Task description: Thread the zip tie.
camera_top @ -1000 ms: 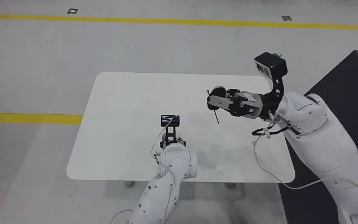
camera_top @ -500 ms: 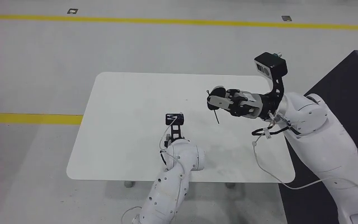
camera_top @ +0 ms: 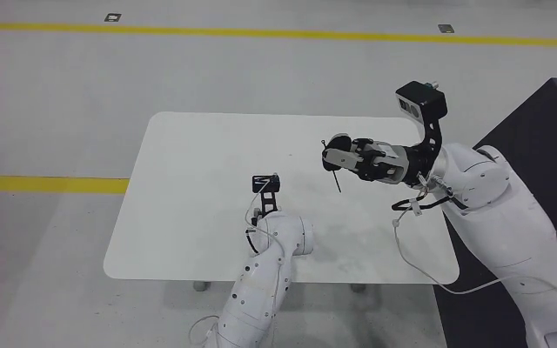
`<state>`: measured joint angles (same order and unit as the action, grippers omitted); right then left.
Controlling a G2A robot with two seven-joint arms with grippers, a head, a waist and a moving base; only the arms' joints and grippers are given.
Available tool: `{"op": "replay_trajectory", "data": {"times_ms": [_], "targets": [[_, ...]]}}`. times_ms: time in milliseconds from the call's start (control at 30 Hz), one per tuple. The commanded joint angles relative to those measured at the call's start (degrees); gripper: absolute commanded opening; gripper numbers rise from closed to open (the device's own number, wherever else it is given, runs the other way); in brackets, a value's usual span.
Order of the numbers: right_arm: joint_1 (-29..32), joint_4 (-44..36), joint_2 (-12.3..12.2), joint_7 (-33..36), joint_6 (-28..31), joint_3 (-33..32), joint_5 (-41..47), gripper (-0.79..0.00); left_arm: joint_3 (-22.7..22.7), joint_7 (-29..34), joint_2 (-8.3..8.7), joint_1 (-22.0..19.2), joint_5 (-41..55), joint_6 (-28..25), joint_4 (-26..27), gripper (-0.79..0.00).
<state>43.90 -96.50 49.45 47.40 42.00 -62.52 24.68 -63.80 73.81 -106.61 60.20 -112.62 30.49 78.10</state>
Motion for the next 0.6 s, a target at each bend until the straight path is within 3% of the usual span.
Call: {"op": "replay_trajectory", "data": {"times_ms": [0, 567], "targets": [[0.0, 0.0, 0.0, 0.0, 0.0, 0.0, 0.0, -0.785, -0.29, 0.25, -0.19, -0.3, 0.15, -0.25, -0.61, -0.397], [0.0, 0.0, 0.0, 0.0, 0.0, 0.0, 0.0, -0.785, -2.46, 0.56, -1.31, -2.01, -2.28, -0.56, -4.98, -0.403]]}}
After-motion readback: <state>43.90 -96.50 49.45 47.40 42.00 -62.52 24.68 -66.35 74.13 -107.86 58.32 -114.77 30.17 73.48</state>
